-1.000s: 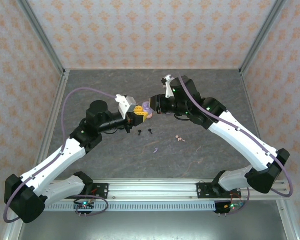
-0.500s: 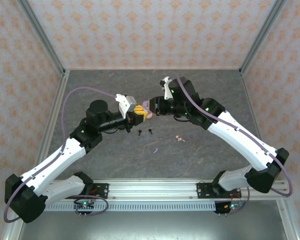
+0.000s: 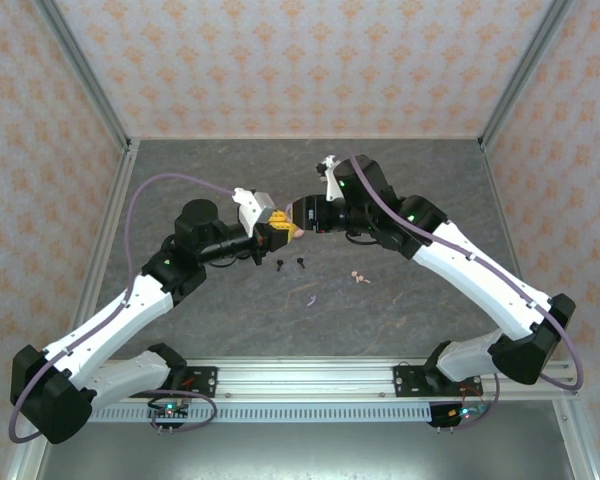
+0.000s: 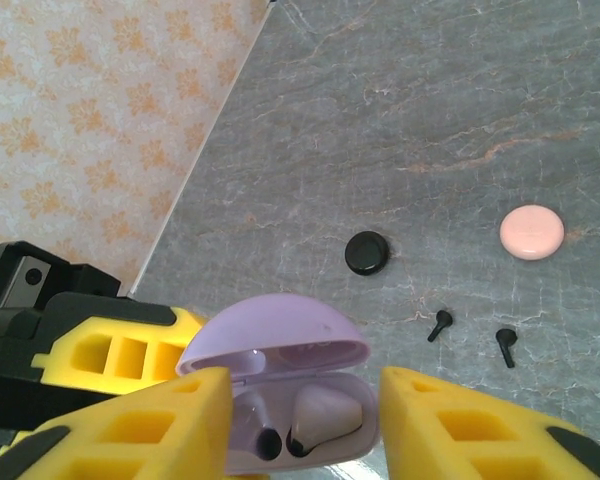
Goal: Insert the wireless bluetooth earbuds into the charging case
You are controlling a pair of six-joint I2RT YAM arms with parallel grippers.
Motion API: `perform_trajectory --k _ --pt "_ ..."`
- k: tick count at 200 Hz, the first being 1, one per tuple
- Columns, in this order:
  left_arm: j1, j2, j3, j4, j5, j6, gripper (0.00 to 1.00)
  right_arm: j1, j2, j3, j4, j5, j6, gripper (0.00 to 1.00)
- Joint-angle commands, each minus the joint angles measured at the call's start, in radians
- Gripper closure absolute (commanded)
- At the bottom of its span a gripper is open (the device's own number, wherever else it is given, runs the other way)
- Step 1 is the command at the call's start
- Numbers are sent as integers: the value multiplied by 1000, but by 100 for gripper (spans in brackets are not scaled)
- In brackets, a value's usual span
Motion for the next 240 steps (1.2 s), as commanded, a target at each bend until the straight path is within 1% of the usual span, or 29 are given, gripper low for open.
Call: perform_trajectory --k 1,15,31,62,92,125,149,174,219,240 --pt "-7 -13 28 17 -27 26 100 -7 -76 30 0 34 -16 51" --pt "-6 -21 20 11 -40 26 100 -22 -108 10 -5 62 -18 49" --pt "-7 -39 8 -5 -58 28 100 -42 -130 -22 -32 96 -2 49" --pt "-7 -98 -22 -61 -105 42 100 -82 -127 -109 -122 119 78 56" --pt "-6 -175 -52 -120 -140 56 100 -86 -97 -233 -160 125 162 59" --pt "-6 -238 -65 -180 -160 68 100 -68 37 -336 -132 51 234 60" --pt "-7 -267 -69 -201 -170 73 100 -18 174 -330 -126 50 232 60" --pt "-7 -278 -75 -204 -178 79 100 17 282 -322 -85 27 233 60" --pt "-7 -279 -74 -211 -176 83 100 30 382 -325 -61 19 228 61" --pt "-6 -279 -75 -211 -176 82 100 32 414 -321 -45 -11 219 63"
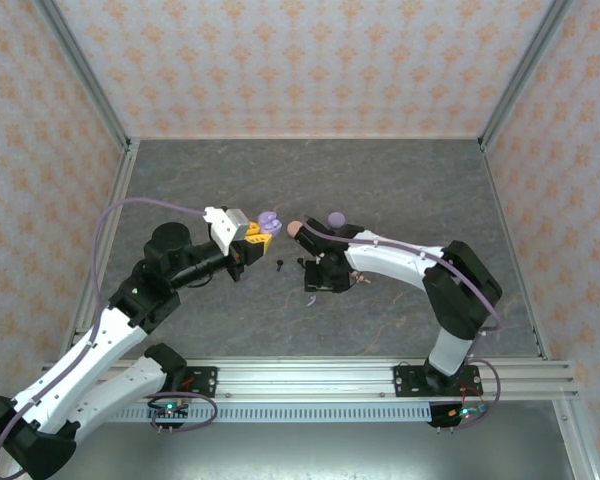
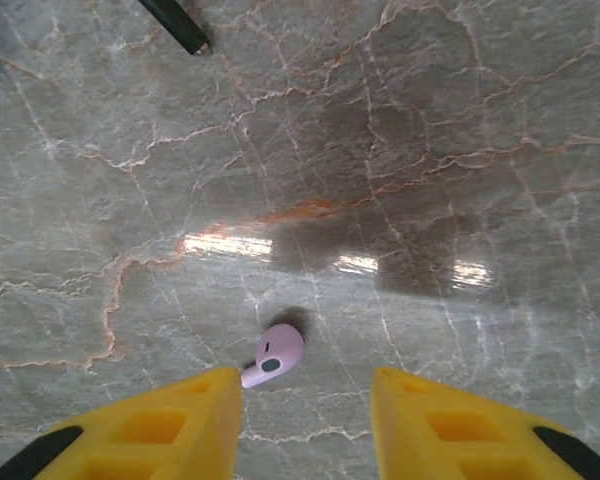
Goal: Insert the wireless bluetooth earbuds into the charging case
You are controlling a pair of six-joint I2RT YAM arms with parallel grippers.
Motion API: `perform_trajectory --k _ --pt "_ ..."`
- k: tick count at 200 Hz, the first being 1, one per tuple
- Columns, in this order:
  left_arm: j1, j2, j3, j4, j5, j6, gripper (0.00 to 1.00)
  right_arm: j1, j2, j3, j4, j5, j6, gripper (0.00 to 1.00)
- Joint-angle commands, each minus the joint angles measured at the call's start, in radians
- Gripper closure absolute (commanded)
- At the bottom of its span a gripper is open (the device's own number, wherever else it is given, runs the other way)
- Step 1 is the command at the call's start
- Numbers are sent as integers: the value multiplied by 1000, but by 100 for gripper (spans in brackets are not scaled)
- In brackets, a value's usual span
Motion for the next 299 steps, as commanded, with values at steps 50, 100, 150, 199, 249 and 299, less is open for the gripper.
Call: perform_trajectory --k 50,100,150,199,249,299 --pt "-6 -12 -12 2 -22 18 100 19 83 32 20 -41 -8 65" --pt "-7 -8 -10 -1 -25 21 100 26 103 30 28 -48 -14 68" --pt "-6 -6 -7 -7 -24 18 100 28 107 16 42 -29 -20 75" --pt "-6 -6 -14 1 -23 4 100 28 40 19 49 60 -83 81" --pt "-7 18 -46 90 4 -66 100 28 -148 30 20 203 -210 82" --pt "-7 91 -40 188 38 -123 100 28 -410 62 89 301 -389 81"
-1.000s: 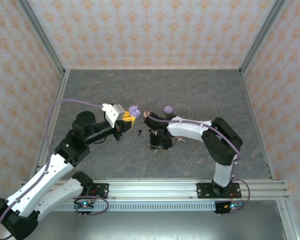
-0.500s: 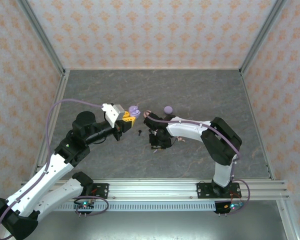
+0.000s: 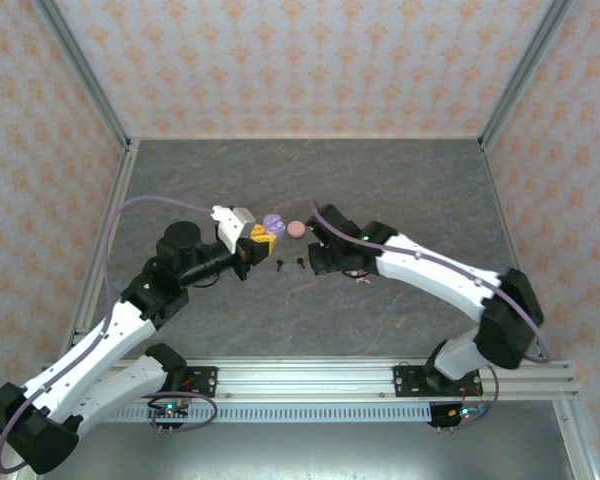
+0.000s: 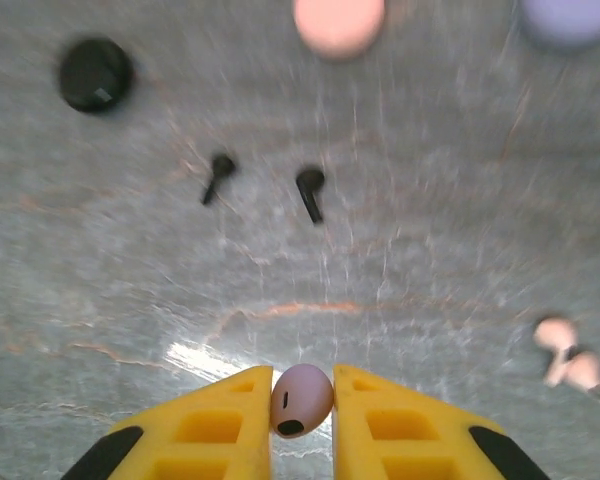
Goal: Insert the wireless bluetooth earbuds into the charging case
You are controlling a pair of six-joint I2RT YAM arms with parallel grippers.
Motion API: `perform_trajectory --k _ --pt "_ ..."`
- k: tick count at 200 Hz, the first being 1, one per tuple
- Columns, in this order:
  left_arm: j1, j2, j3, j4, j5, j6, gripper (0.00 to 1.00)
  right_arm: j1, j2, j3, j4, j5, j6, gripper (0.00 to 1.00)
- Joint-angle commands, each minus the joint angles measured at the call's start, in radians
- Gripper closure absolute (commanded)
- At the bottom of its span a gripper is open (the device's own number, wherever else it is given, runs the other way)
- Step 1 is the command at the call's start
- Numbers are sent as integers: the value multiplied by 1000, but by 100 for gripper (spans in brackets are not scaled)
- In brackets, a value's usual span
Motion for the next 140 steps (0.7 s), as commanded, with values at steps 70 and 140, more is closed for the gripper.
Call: perform_trajectory --k 70,140 --pt "-6 143 83 178 117 -99 100 5 -248 166 159 18 -464 81" --pt "-8 180 108 189 157 -122 100 6 -186 214 213 -65 -548 81"
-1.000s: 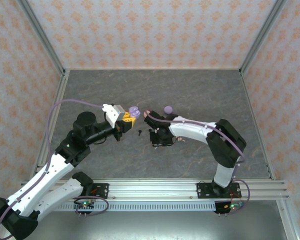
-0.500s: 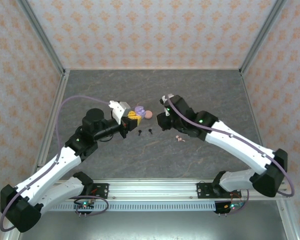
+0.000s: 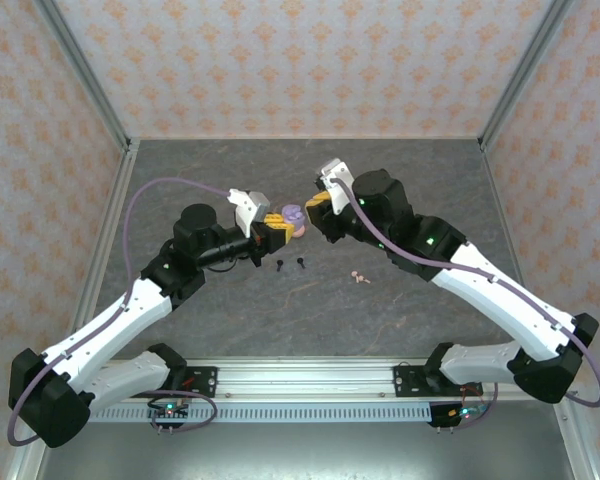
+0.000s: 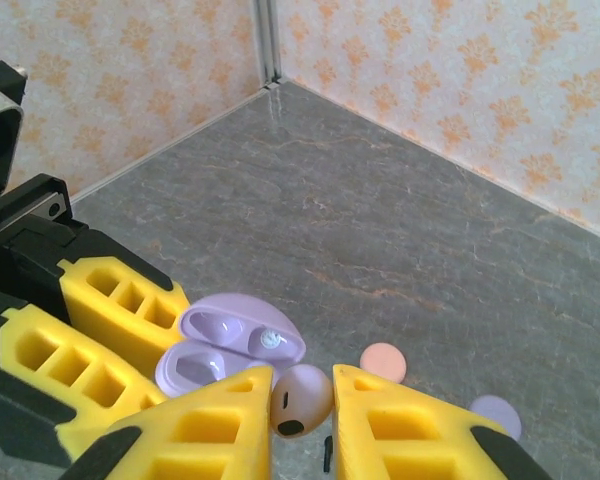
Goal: Insert the wireless bluetooth earbuds into the charging case
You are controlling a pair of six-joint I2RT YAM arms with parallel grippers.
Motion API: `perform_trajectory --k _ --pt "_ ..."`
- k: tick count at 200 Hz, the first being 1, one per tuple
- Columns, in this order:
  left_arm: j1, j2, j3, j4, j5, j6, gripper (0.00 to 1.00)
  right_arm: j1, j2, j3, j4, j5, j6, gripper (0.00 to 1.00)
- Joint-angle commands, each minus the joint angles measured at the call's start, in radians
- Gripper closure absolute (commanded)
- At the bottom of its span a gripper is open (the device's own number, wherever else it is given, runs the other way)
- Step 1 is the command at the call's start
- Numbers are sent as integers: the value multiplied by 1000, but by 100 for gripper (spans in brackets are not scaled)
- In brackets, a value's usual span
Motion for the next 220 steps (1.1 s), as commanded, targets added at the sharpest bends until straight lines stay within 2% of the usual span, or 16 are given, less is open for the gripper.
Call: perform_trajectory --k 1,80,220 --pt "-9 1 34 48 34 -17 100 6 30 33 34 -32 -41 81" --pt "-8 -8 35 16 29 -2 100 6 70 43 77 -107 -10 81" --pt "-8 -14 38 -1 24 5 100 7 60 21 -22 -90 -59 81"
